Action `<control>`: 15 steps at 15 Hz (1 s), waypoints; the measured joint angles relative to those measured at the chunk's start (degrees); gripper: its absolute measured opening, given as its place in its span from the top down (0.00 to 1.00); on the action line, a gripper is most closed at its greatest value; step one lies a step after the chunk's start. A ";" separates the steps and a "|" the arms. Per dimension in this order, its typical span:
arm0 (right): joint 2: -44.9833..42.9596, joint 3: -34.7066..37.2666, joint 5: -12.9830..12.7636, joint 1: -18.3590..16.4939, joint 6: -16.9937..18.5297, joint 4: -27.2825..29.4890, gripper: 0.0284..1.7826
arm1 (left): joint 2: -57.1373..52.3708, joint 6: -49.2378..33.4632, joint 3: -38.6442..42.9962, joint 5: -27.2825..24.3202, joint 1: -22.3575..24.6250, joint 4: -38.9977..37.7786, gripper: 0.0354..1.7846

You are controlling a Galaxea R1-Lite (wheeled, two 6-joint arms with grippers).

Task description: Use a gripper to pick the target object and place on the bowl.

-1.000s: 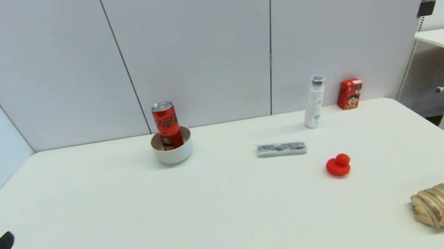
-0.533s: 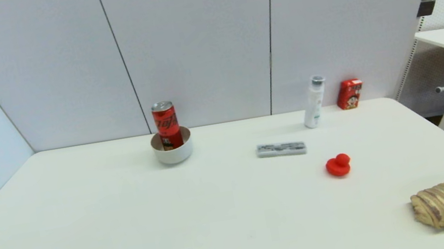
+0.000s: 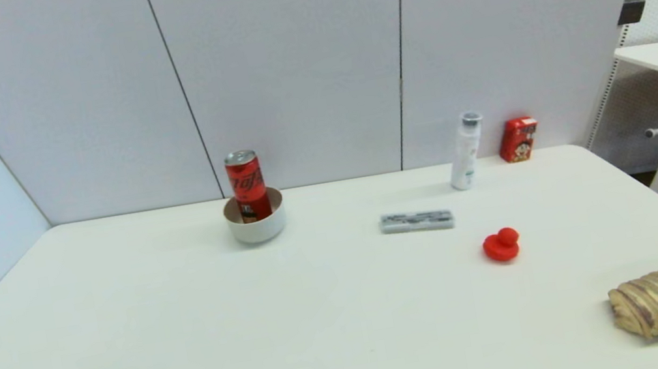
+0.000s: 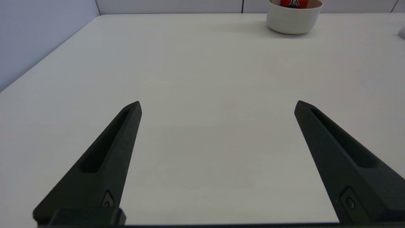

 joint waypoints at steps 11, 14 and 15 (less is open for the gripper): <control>0.00 0.00 0.16 0.00 -0.09 0.00 0.04 | -0.16 -2.19 0.10 0.13 0.00 -0.06 0.04; 0.00 0.00 -0.69 0.00 -0.13 0.02 0.04 | -0.13 -2.19 0.10 0.11 0.00 -0.09 0.04; 0.00 0.00 -0.56 0.00 -0.26 0.06 0.04 | -0.13 -2.19 0.10 0.11 0.00 -0.06 0.04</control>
